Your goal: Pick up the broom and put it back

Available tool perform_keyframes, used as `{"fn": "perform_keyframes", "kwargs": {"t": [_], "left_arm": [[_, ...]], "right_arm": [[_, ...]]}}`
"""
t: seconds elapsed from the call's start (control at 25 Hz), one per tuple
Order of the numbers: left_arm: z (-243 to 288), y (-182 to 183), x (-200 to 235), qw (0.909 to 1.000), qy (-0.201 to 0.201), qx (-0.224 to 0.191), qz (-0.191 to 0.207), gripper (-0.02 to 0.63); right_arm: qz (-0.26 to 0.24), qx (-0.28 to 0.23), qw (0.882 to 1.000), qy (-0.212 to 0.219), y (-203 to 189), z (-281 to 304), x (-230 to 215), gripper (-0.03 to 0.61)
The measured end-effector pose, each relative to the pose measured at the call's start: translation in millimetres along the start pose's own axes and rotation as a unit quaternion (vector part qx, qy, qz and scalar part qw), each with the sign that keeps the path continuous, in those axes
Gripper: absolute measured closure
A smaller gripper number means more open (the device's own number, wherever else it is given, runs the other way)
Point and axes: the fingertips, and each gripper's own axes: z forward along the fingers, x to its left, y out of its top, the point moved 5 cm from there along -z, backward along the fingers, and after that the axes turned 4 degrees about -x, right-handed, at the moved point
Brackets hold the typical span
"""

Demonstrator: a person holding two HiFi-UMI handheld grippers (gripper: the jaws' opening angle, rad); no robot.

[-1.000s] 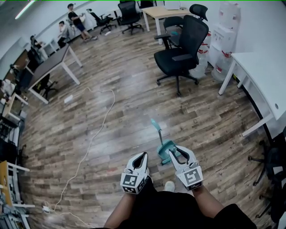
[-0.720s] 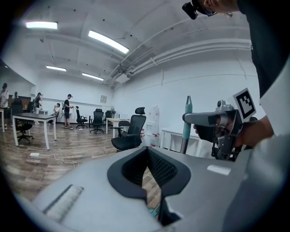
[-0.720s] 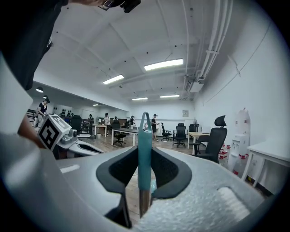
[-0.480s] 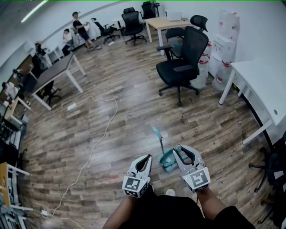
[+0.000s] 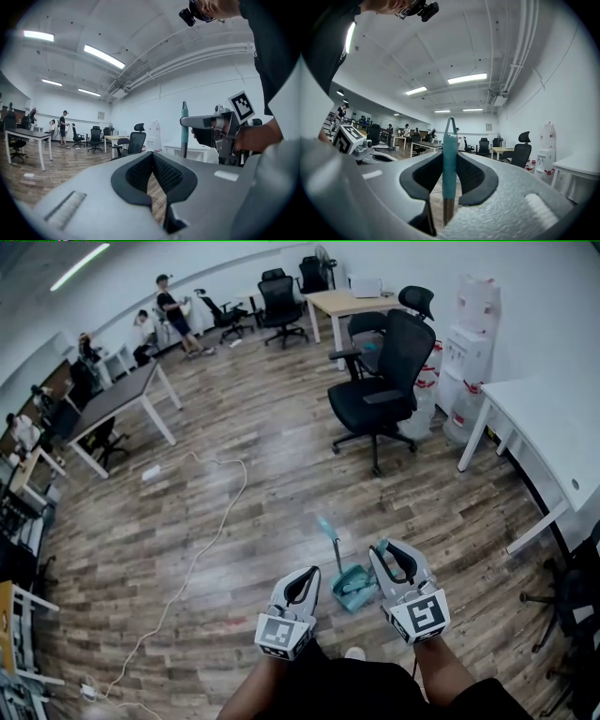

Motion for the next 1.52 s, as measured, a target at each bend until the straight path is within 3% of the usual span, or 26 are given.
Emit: {"fn": "perform_keyframes", "kwargs": {"t": [0.4,1.52], "left_arm": [[-4.4,6.8,0.7,0.9999,0.004,-0.008,-0.006,0.597],[-18.0,-21.4,1.7,0.9995,0.021,0.017,-0.017,0.597]], "right_arm": [[-0.011,-0.011,1.000,0.004,18.5,2.6,6.2,0.488],[-0.009,0.054,0.999,0.002,-23.0,-3.0,13.9,0.488]]}}
